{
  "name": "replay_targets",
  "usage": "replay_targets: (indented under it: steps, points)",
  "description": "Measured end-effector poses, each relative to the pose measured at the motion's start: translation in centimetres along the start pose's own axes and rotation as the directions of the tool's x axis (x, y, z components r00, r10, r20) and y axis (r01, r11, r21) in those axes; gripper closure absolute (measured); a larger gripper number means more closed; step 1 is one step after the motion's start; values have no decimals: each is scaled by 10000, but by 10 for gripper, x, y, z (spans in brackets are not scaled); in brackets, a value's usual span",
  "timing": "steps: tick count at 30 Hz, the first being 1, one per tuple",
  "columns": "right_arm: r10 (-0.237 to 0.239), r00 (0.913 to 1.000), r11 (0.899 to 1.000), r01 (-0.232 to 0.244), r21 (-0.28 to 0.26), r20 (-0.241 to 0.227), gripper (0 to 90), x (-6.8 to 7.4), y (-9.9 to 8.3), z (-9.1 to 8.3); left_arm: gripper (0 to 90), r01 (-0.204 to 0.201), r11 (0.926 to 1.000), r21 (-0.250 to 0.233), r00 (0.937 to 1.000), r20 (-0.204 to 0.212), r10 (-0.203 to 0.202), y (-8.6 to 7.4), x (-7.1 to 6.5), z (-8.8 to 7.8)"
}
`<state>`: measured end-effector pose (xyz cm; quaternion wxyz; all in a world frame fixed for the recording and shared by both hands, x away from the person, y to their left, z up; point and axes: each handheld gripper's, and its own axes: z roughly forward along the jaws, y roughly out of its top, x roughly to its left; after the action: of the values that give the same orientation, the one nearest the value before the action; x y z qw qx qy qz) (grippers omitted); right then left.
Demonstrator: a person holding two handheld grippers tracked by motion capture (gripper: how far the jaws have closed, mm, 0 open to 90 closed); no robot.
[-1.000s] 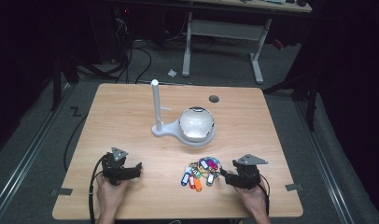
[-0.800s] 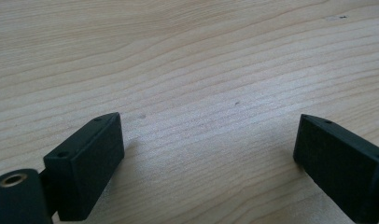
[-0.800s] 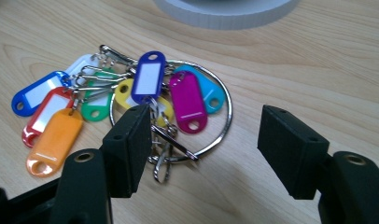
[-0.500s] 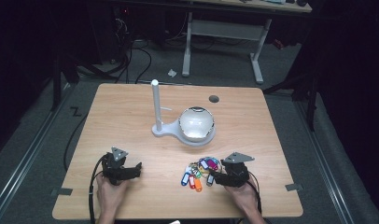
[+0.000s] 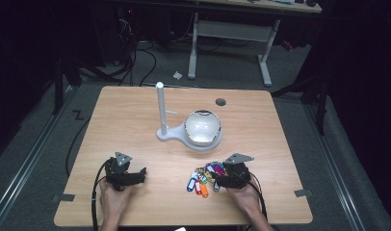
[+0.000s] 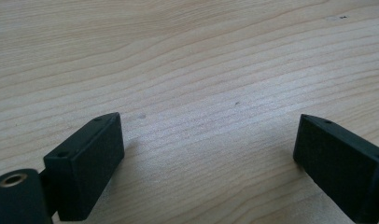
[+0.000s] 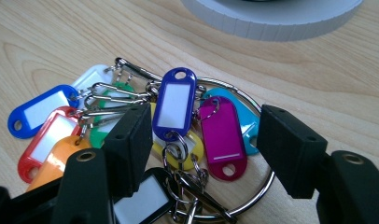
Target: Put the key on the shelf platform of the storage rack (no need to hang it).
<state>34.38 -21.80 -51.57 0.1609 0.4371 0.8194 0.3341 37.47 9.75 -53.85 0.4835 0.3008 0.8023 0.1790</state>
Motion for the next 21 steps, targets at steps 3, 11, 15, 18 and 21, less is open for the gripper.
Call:
replay_targets:
  steps: [3, 11, 15, 18, 21]
  points:
    - [-3, 10000, 10000, 3, 54, 22, 369, 0, 0, 2, 88, -11, 10000, -2, 10000, 2, 11, 0, 0, 0]
    - [-244, 9996, 9995, 241, 214, 157, 401, 0, 0, 10, 89, 0, 10000, 0, 10000, -3, 0, 0, 0, 0]
    - [-377, 9989, 9991, 372, 204, 265, 441, 0, 0, 10, 89, -8, 10000, 0, 10000, 0, 8, 0, 0, 0]
    - [-430, 9988, 9989, 426, 191, 229, 501, -1, 0, 9, 89, 2, 10000, -3, 10000, -5, -2, 0, 0, 0]
    - [-520, 9985, 9985, 517, 168, 194, 573, -2, 0, 8, 89, 0, 10000, -10, 10000, -6, 0, 0, 0, 0]
